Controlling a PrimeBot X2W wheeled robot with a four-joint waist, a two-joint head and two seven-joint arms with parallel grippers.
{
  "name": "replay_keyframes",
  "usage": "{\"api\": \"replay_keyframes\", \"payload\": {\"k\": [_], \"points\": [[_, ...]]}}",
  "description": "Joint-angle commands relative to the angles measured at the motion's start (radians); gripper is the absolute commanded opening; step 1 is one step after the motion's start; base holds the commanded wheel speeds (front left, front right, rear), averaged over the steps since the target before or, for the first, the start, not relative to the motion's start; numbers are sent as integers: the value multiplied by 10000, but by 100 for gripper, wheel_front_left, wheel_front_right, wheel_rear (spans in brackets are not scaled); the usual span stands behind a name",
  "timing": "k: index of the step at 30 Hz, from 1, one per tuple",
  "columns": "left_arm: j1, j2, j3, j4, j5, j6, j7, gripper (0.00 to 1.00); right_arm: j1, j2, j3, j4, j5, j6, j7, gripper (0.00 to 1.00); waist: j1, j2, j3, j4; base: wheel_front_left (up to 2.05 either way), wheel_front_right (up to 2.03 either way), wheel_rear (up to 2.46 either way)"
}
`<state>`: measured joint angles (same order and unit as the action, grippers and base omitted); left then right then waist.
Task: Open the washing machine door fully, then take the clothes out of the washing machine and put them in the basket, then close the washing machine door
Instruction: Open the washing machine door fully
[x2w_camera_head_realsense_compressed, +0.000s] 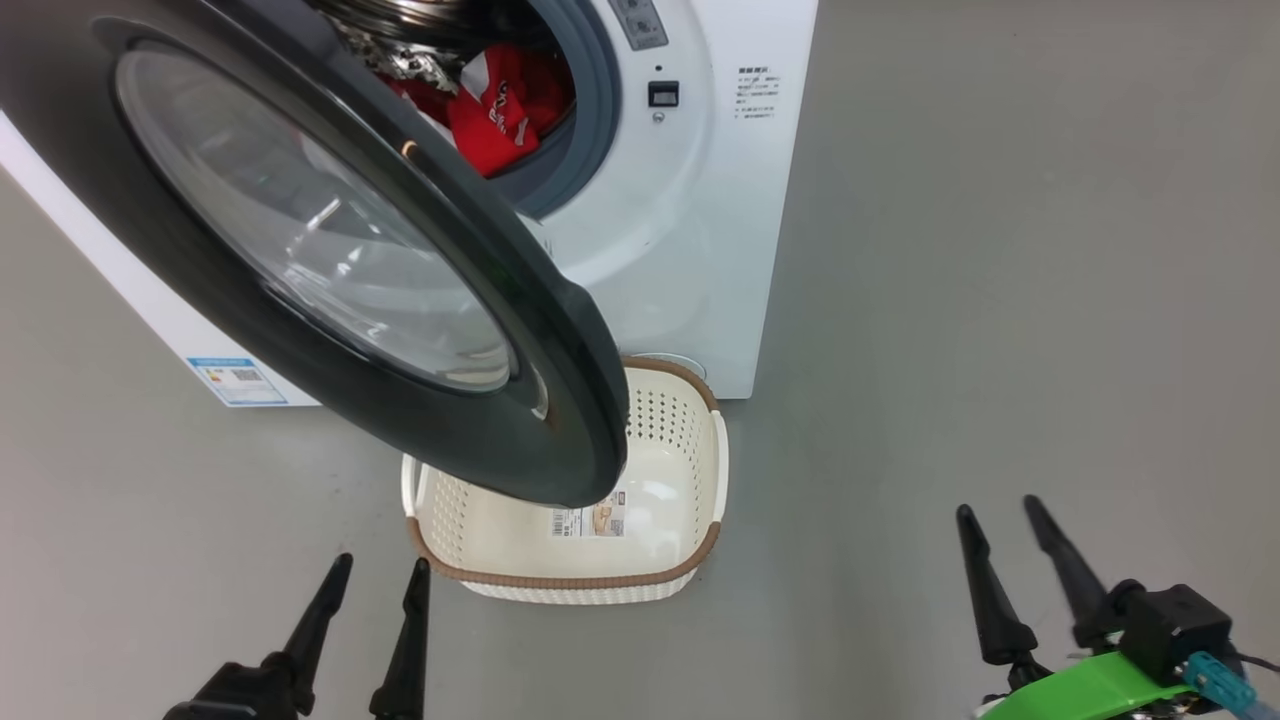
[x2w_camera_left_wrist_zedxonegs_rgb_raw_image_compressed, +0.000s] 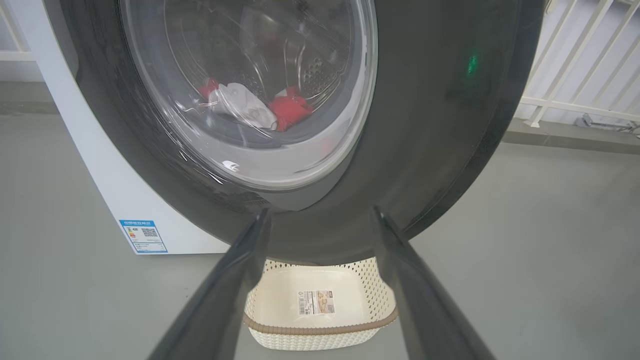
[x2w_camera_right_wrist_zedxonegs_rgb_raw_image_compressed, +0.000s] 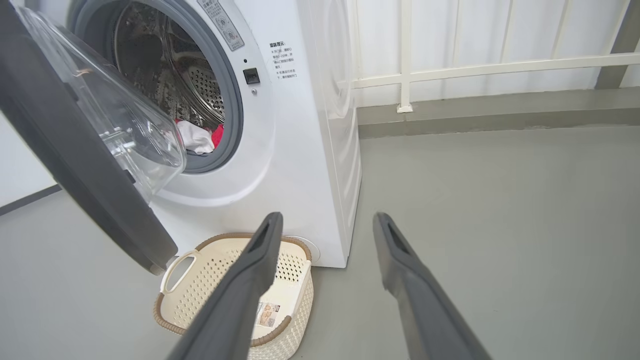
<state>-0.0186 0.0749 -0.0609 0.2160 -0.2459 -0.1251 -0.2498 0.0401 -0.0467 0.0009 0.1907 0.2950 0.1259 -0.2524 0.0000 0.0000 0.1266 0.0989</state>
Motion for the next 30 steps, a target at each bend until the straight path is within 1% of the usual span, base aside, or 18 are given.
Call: {"api": "replay_keyframes", "payload": {"k": [1,8,12,17,20,23,25,28,30], "points": [[-181,52,298,-274,71,-56,-120,100,-190,-38,348,-290,126,48,-93,0,0,0,-7,31,0,0,0],[-133,19,158,-291,56,-56,-120,100,-769,-37,975,-413,2021,48,-93,0,0,0,-22,213,0,0,0],[-95,38,64,-261,59,-56,-120,100,-1517,-36,1631,-130,4073,48,-93,0,0,0,-48,332,0,0,0],[-97,33,-35,-228,43,-56,-120,100,-2751,-163,2665,389,6207,48,-93,0,0,0,-56,519,0,0,0],[-92,21,-101,-213,28,-56,-120,100,-3555,-504,3425,601,7623,48,-93,0,0,0,-41,646,0,0,0],[-109,6,-166,-177,4,-56,-120,100,-4316,-941,4219,499,8958,48,-54,0,0,0,6,801,0,0,0],[-141,-5,-204,-163,-14,-56,-120,100,-4782,-1342,4719,423,9693,48,54,0,0,0,51,904,0,0,0],[-222,-15,-270,-161,-48,-56,-120,100,-5427,-1816,5292,256,10773,48,553,0,0,0,191,1061,0,0,0],[-295,-20,-282,-147,-78,-56,-120,100,-5846,-2114,5574,216,11296,48,1013,0,0,0,288,1157,0,0,0]]}}
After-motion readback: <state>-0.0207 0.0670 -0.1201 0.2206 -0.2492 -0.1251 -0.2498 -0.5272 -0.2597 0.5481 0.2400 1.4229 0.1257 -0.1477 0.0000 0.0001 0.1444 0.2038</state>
